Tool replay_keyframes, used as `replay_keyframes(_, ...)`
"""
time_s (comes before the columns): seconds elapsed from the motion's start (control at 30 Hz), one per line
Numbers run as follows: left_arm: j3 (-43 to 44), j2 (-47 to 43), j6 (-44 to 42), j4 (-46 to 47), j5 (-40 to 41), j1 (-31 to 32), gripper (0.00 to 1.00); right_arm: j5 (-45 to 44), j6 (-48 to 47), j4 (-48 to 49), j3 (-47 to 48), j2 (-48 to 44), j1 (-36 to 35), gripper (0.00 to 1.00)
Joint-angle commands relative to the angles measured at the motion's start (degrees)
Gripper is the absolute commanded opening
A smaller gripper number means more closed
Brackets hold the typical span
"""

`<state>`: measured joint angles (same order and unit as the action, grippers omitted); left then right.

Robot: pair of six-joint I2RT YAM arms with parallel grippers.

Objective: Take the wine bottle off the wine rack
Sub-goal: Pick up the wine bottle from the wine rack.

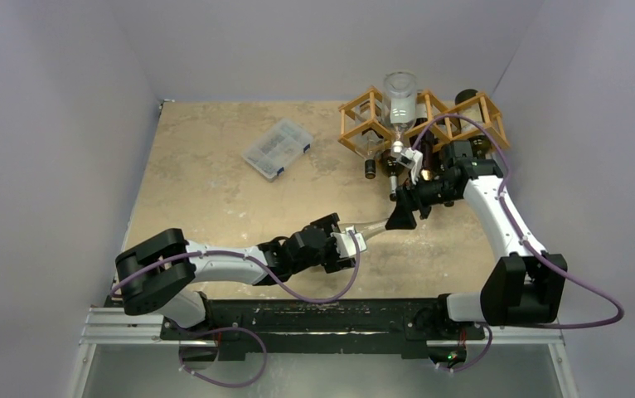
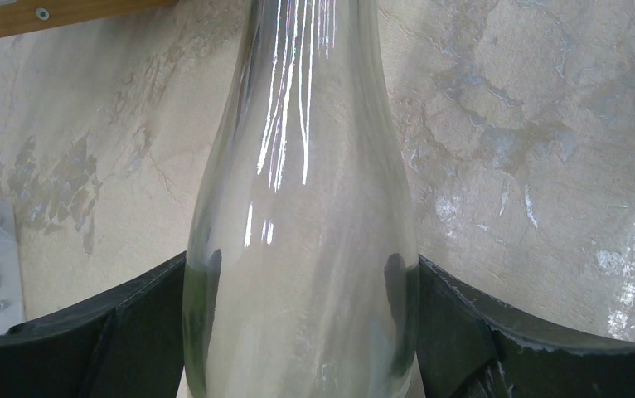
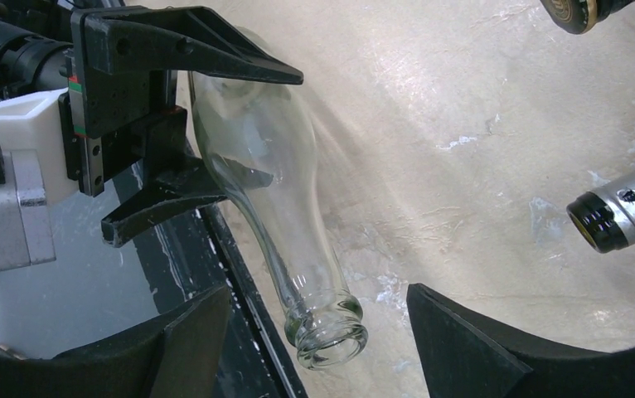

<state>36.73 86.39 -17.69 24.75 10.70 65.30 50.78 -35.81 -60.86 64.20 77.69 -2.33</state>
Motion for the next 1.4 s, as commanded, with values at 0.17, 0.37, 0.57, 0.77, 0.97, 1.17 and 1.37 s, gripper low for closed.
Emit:
replay_keyframes(0.17,1.37,-3.59,1.52,10.05,-0.31,-0.35,0.0,2.81,-1.89,-1.61,0.35,0.8,-0.04,0.76)
replay_keyframes(0.37,1.46,-3.87,1.78,9.96,-0.41,-0.35,0.0,1.53,-3.0,-3.64,1.26,2.02,-0.04,0.54)
replay_keyframes(0.57,1.9,-3.75,3.08,9.61,-0.7,-0.42,0.0,1.97,-3.4,-4.21,1.74,1.04,0.01,0.14)
replay_keyframes(0.77,6.93,-3.99,11.38,0.1,-13.14,-3.06,0.42,1.87,-3.39,-4.57,3.75,-0.64,-0.05,0.0)
replay_keyframes(0.97,10.72,-5.63,17.11,-5.99,-19.31,-3.68,0.86,1.3,-3.3,-4.89,5.28,-2.72,-0.05,0.0)
replay_keyframes(1.17,15.17,-8.29,19.28,-12.48,-22.08,-4.82,0.93,1.24,-3.83,-5.32,6.8,-4.18,-0.1,0.0)
replay_keyframes(1.37,19.36,-8.75,21.39,-16.17,-24.15,-5.79,0.93,1.86,-4.31,-5.57,8.37,-5.19,-0.37,0.0)
